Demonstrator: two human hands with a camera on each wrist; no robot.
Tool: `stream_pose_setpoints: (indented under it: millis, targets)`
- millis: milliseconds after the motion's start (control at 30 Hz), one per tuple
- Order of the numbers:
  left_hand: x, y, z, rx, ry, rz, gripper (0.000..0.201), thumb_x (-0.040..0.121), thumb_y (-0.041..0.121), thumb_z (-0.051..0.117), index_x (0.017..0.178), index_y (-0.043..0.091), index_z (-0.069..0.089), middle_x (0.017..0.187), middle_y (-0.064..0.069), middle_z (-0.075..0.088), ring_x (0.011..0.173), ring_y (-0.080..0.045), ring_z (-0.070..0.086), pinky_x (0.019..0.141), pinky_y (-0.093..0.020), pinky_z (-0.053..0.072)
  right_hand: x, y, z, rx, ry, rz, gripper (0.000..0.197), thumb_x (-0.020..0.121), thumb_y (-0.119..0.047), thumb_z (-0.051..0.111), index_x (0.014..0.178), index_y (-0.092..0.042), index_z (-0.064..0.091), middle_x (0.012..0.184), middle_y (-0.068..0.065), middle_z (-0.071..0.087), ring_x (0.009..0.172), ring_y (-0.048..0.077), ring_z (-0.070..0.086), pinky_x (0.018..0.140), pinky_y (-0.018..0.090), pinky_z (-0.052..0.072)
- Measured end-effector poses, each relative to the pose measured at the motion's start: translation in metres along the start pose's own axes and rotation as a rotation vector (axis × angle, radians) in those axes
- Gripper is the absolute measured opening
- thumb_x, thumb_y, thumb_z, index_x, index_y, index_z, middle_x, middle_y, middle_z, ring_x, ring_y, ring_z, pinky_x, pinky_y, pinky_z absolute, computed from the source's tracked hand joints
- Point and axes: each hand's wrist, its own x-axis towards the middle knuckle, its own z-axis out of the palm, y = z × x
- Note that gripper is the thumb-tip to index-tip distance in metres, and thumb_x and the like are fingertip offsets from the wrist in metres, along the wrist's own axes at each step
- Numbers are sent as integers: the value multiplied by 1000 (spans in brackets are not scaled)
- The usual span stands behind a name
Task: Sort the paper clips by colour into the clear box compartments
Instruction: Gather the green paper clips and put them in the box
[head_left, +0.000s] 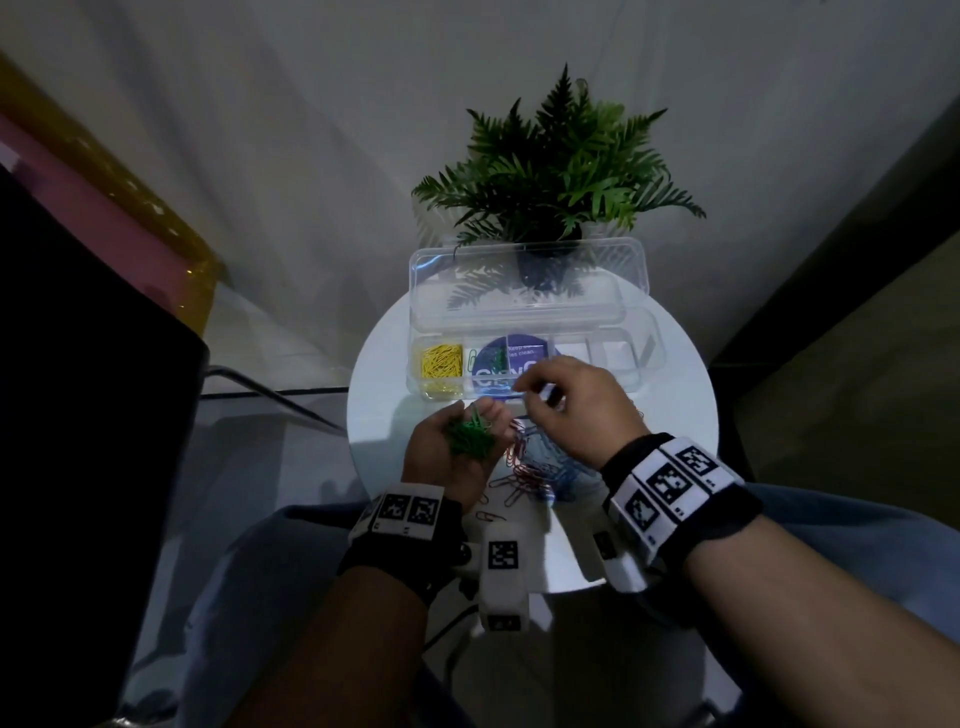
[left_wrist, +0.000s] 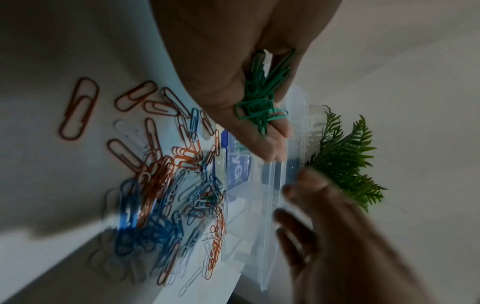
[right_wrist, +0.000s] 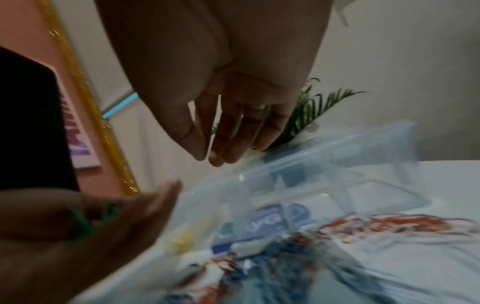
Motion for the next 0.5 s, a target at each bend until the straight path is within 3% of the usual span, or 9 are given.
stream_pose_setpoints:
  millis: [33,133,200,300,500]
  targets:
    - [0,2,0,0,-5,0,30,95,19,33,81,5,55,76,-8,63,66,-19,67,57,-26,56,2,9,1,-48,-12,60,16,86,-16,58,97,-16,70,100,6,65,85,21,60,81,30,46]
    - [0,3,-2,6,2,9,32,97,21,32,82,5,55,76,-8,64,65,-19,68,54,-26,56,0,34,8,-259,-266,192,24,90,-19,51,105,-23,69,111,9,59,102,28,60,89,34,47]
    - [-1,4,-2,3,-10,7,32,97,21,30,82,6,53,82,-7,58,67,-19,66,54,-26,56,-6,45,12,-310,-356,239,27,90,-20,50,109,-28,67,116,7,56,109,28,57,94,35,46]
    - [-1,5,-3,6,25,12,34,98,21,31,82,4,56,80,-9,62,62,-19,69,53,-28,56,-10,56,12,-322,-294,265,26,90,-20,49,106,-28,67,119,5,57,110,27,56,94,33,46]
    - [-1,4,-3,39,78,37,34,97,21,33,83,3,58,76,-9,65,65,-19,68,55,-25,55,-7,60,7,-277,-86,352,18,87,-19,55,96,-18,70,103,12,58,98,33,59,81,36,47]
